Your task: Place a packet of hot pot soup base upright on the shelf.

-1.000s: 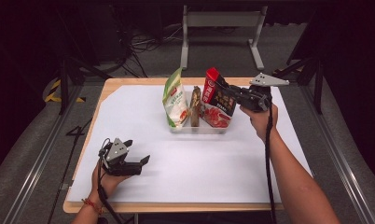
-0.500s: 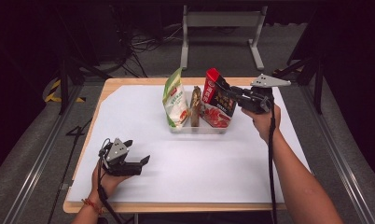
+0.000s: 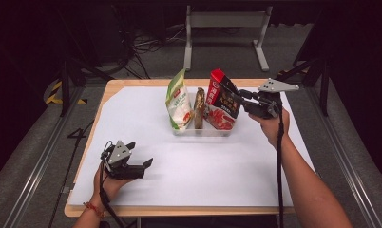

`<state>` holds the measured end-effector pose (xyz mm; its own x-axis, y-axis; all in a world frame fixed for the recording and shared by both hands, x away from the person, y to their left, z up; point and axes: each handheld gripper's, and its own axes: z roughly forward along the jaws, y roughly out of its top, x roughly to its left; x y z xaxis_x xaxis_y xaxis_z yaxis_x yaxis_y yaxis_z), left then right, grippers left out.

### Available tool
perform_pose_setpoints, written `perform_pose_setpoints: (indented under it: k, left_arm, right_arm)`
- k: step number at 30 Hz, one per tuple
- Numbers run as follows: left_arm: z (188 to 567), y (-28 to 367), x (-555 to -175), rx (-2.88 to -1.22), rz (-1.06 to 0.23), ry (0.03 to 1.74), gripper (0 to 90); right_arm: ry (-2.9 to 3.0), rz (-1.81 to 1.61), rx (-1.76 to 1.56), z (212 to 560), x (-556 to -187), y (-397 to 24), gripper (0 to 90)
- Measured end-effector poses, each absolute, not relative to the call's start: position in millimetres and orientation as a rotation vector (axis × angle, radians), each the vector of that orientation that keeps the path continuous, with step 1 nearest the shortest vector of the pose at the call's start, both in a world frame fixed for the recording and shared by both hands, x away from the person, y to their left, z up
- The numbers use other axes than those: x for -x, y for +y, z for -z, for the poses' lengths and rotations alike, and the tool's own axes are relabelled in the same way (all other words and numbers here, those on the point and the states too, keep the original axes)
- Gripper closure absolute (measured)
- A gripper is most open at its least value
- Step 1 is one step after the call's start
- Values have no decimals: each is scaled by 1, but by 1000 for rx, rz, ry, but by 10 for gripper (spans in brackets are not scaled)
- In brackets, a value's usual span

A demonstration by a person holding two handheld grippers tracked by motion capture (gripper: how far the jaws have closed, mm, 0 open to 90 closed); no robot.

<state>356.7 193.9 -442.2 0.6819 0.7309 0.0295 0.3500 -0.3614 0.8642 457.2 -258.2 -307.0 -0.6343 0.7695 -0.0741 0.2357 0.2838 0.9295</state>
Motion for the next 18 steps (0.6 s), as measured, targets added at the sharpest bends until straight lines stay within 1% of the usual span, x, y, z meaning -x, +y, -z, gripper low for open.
perform_pose_setpoints:
  k: [9,11,16,18]
  left_arm:
    - [442,194,-357,-1970,-519,837,119]
    - [442,194,-357,-1971,-524,830,119]
    - [442,194,-357,-1970,-522,835,119]
    - [442,194,-357,-1972,-524,833,120]
  right_arm:
    - [2036,-1332,-904,309,-452,-260,586]
    - [2040,-1325,-901,310,-451,-260,563]
    - [2031,-1305,-903,314,-447,-259,464]
    - [2027,-1302,-903,314,-447,-259,453]
